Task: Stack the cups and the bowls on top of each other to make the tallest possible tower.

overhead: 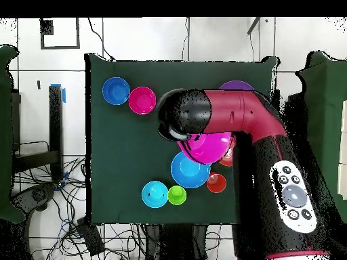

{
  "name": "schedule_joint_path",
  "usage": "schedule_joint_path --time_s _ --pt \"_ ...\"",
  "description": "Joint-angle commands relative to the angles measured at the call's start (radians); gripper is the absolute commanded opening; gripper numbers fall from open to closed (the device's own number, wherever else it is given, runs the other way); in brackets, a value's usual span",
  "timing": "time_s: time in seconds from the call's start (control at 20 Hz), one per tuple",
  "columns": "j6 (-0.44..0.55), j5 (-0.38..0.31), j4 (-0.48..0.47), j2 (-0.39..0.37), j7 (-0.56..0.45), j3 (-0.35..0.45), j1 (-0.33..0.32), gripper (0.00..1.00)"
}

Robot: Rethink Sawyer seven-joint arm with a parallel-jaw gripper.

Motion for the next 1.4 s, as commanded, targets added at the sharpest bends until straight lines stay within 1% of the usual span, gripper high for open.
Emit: schedule_joint_path --time_s 0.05,0.1,0.15,0.2,0.3,0.4,0.5,0.65,0.8,1.0,1.2,1.4 --pt "0.037 -0.021 0.08 -0.023 -0.105 0.049 0.066 0.0" --pt "0.043 -0.065 0.062 -0.025 -0.09 0.025 0.096 0.0" --pt "0.047 -0.147 0.029 -0.024 -0.08 -0.009 0.139 0.0" --pt "0.024 -0.208 0.013 -0.02 -0.054 -0.035 0.175 0.0" --pt "-0.028 -0.291 0.003 -0.003 -0.006 -0.076 0.226 0.0" --pt "-0.062 -0.319 0.006 0.011 0.019 -0.096 0.246 0.0" --pt "-0.06 -0.319 -0.001 0.012 0.008 -0.097 0.246 0.0" --pt "-0.012 -0.289 -0.012 -0.005 -0.026 -0.089 0.239 0.0" --pt "-0.006 -0.269 -0.003 -0.015 -0.022 -0.089 0.241 0.0" --pt "-0.002 -0.254 0.018 -0.035 0.029 -0.099 0.278 0.0" --pt "0.047 -0.218 0.021 -0.068 0.062 -0.102 0.32 0.0" --pt "0.077 -0.199 0.01 -0.072 0.09 -0.118 0.354 0.0"
